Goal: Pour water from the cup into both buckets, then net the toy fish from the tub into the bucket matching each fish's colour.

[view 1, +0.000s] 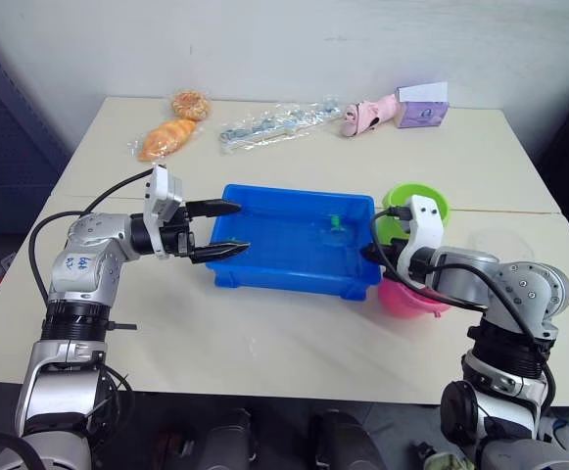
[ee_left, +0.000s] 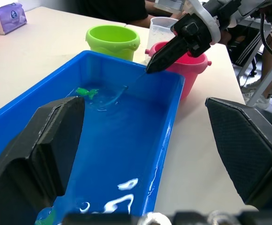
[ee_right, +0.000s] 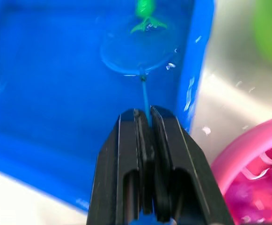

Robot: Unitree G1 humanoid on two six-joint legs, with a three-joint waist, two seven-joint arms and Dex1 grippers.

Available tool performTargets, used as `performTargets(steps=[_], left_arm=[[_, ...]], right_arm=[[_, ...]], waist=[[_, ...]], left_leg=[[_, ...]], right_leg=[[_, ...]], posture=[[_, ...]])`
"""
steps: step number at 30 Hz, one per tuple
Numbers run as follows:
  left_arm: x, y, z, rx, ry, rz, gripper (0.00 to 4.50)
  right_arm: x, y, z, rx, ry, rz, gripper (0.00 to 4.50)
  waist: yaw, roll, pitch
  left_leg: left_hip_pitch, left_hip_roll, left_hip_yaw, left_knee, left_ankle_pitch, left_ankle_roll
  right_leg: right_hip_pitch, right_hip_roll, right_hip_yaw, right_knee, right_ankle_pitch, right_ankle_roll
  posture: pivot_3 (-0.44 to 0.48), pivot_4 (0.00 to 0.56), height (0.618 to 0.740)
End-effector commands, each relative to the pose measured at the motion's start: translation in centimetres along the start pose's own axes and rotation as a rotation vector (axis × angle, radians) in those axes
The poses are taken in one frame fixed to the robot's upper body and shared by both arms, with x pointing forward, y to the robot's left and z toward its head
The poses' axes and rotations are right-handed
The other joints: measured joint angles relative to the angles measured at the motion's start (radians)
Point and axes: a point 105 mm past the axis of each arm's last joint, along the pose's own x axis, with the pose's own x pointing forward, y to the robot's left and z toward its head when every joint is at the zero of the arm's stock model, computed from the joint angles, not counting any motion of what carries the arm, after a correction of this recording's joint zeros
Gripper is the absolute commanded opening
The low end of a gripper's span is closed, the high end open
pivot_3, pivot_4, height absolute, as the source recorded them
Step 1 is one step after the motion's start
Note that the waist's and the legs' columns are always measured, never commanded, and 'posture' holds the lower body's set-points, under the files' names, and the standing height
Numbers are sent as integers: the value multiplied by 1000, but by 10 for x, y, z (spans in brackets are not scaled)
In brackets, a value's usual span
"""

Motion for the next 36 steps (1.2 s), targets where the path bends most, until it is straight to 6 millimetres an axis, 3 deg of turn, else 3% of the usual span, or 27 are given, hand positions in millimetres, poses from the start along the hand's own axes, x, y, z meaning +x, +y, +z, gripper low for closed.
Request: performTargets(steps=[1, 11, 16, 23, 26, 30, 36], left_arm=[[4, -2, 12, 57, -11, -16, 4449], [6, -2, 13, 59, -19, -23, 4449], [6, -2, 13, 57, -21, -26, 4449], [8, -2, 12, 50, -28, -31, 4449], [9, -2, 13, 48, -31, -35, 4449], [14, -1, 15, 44, -46, -50, 4449], [22, -1, 20, 25, -83, -63, 4449]], right_arm=[[-8, 4, 12, -39, -80, 17, 0], [-17, 18, 16, -142, -179, 111, 0], [-33, 24, 17, -216, -239, 158, 0], [-64, 14, 24, -274, -304, 141, 0], [-83, 4, 31, -310, -348, 106, 0], [-105, -23, 39, -352, -355, 13, 0], [-115, -61, 48, -437, -314, -143, 0]], waist=[[0, 0, 0], [1, 0, 0], [1, 0, 0], [3, 0, 0], [3, 0, 0], [5, 0, 0], [4, 0, 0]], left_leg=[[0, 0, 0, -1, 0, 0], [0, 0, 1, -3, 1, -1], [0, 0, 1, -3, 1, -1], [0, 0, 0, -4, 1, -1], [1, 0, 0, -4, 1, -1], [1, 0, 0, -4, 1, 0], [1, 0, 0, -4, 1, 0]], right_leg=[[0, 0, 0, 0, 0, 0], [-1, 0, 0, -1, 0, 0], [-1, 0, 0, -1, 0, 0], [0, 0, 0, -2, 0, 0], [0, 0, 0, -2, 0, 0], [1, 0, -1, -3, 0, 0], [2, 0, -1, -4, 0, 0]], posture=[[0, 150, 740], [0, 150, 740], [0, 150, 740], [0, 150, 740], [0, 150, 740], [0, 150, 740], [0, 150, 740]])
